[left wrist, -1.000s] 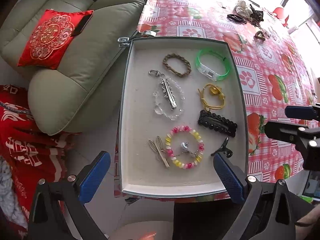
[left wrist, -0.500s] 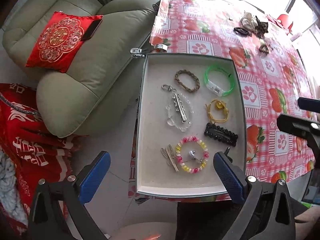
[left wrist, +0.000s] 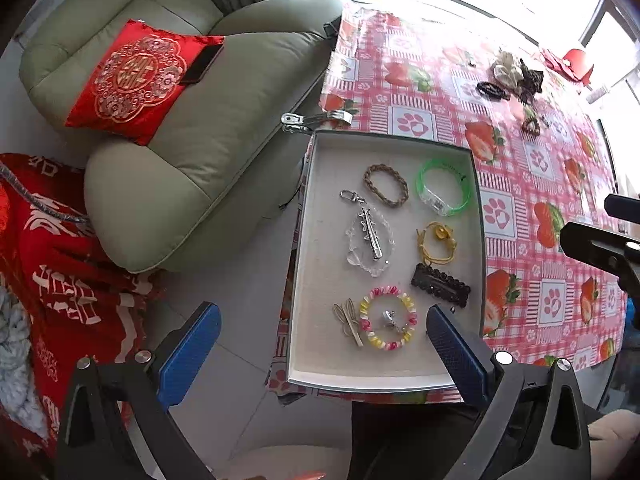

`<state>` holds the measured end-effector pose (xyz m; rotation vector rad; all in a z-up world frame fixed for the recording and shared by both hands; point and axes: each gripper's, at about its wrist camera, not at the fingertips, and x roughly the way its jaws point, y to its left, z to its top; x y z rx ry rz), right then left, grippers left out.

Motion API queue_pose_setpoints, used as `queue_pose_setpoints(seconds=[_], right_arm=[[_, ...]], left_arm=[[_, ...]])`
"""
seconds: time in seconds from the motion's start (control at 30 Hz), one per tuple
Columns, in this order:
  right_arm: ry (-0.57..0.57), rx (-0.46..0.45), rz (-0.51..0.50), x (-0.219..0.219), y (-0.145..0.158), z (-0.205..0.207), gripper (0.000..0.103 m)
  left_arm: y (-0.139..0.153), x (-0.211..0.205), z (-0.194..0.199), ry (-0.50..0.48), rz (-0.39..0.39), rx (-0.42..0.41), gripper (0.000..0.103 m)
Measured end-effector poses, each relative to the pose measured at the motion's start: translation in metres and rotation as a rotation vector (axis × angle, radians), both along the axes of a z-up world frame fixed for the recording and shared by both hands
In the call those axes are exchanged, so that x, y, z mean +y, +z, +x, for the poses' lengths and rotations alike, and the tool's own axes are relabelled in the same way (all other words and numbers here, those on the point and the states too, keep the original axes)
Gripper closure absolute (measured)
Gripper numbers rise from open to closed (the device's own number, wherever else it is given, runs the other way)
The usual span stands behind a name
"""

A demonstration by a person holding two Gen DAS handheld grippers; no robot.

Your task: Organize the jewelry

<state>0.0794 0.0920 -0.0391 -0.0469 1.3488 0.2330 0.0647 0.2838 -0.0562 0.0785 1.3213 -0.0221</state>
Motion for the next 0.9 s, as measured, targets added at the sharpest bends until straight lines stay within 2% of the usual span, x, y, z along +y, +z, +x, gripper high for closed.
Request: queue_pose_setpoints(seconds=[0.3,0.47,0.67,0.9], right_arm=[[0.019,0.003,-0.044,-0.003,0.004,0.005,0.000],[0.097,0.007,-0.062,0.015,0.008,0.006,0.000],[0.229,-0.006,-0.097,0.046,0.012,0.004,0.000],[0.273,-0.010,-0.096,0.056,0.013,0.002,0.000]], left_arm=[[0.026,-0.002,-0.008,0.036,-0.012,-0.044,0.000],[0.038,0.001,-0.022,0.088,-0.007,-0.072,0.000],[0.038,0.006,-0.036,0.136,0.022,-0.069,0.000],[0.039,0.012,-0.042,0.181,0.028,-0.071,0.000]])
